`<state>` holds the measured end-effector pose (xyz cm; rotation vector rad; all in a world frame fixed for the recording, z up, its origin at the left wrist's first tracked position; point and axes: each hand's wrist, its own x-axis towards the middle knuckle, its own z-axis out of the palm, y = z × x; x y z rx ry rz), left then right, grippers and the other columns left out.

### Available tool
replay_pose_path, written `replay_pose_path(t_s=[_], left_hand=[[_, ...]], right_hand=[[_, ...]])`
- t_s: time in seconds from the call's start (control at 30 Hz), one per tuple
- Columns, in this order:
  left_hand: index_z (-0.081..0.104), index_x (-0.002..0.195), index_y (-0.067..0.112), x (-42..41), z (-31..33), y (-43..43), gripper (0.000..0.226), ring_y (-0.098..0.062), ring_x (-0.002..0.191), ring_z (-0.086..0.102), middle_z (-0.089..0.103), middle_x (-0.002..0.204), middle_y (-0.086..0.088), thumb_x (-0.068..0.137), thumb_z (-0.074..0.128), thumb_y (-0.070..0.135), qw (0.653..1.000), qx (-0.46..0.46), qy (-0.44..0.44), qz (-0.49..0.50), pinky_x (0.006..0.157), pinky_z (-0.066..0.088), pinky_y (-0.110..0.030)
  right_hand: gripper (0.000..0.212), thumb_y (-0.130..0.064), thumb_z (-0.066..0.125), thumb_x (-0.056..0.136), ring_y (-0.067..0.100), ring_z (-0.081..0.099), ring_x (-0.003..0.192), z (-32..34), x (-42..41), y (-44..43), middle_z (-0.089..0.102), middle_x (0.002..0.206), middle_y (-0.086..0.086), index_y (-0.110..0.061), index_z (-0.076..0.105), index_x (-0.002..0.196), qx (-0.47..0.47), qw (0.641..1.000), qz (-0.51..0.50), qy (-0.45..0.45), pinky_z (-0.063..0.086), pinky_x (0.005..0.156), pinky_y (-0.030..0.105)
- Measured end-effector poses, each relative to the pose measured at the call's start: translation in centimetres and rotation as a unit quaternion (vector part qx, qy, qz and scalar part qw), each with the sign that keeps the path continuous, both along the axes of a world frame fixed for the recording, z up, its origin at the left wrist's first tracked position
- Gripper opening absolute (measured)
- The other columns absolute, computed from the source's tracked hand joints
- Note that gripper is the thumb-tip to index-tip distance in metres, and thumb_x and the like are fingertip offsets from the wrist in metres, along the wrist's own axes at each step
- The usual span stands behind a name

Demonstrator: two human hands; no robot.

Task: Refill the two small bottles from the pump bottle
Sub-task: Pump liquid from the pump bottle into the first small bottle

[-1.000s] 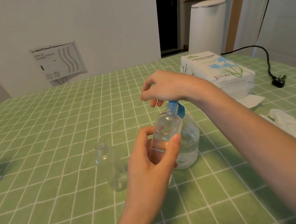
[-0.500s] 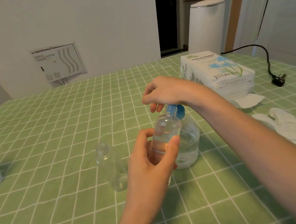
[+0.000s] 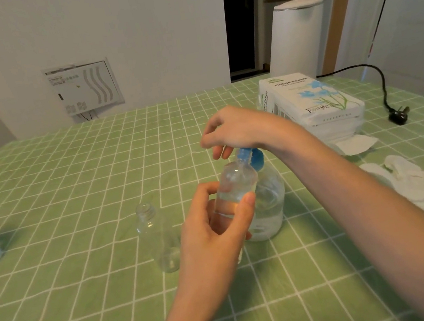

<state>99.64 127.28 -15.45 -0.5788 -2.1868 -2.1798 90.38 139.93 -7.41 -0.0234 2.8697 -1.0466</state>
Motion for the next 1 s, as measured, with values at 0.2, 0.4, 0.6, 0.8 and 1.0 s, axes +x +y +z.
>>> replay_pose_path(t_s=[0.2,0.4,0.6,0.8,1.0], left_hand=[[0.060,0.092,0.026,0.0,-0.1,0.0,0.032,-0.006,0.054,0.058,0.068,0.072,-0.003,0.073,0.065,0.051,1.000,-0.008,0.002,0.001,0.055,0.051,-0.022],[0.059,0.089,0.031,-0.1,-0.1,0.1,0.020,-0.021,0.070,0.067,0.067,0.070,0.005,0.074,0.063,0.044,1.000,-0.005,0.007,0.002,0.056,0.050,-0.019],[0.059,0.089,0.031,-0.2,-0.3,0.1,0.020,-0.015,0.064,0.064,0.068,0.072,0.001,0.074,0.064,0.043,1.000,0.000,0.004,0.003,0.055,0.049,-0.018],[0.059,0.092,0.026,-0.2,-0.5,0.1,0.026,-0.008,0.054,0.058,0.067,0.073,-0.006,0.073,0.065,0.044,1.000,-0.012,0.004,0.005,0.057,0.053,-0.029],[0.059,0.090,0.033,-0.2,-0.4,0.1,0.023,-0.009,0.059,0.062,0.068,0.072,0.003,0.073,0.065,0.047,1.000,-0.005,0.013,0.002,0.054,0.048,-0.018]], right_hand=[[0.027,-0.031,0.056,0.089,0.023,0.067,0.096,-0.1,0.2,0.0,0.067,0.075,-0.005,-0.013,0.063,0.107,0.010,1.000,-0.003,-0.002,0.049,0.079,0.030],[0.024,-0.028,0.056,0.090,0.018,0.063,0.081,0.8,0.1,0.0,0.067,0.074,-0.003,-0.012,0.062,0.107,0.019,1.000,0.002,0.018,0.046,0.070,0.026],[0.028,-0.024,0.056,0.089,0.023,0.067,0.091,0.3,0.1,-0.1,0.069,0.074,-0.001,-0.006,0.064,0.108,-0.011,1.000,-0.007,0.013,0.050,0.093,0.041],[0.031,-0.026,0.054,0.090,0.029,0.066,0.101,-0.2,0.3,-0.1,0.068,0.075,-0.003,-0.005,0.064,0.110,0.002,1.000,-0.009,-0.003,0.051,0.092,0.041],[0.023,-0.028,0.055,0.089,0.018,0.065,0.082,0.7,0.1,0.0,0.070,0.079,-0.001,-0.014,0.063,0.106,0.033,0.999,-0.011,0.027,0.046,0.066,0.024]])
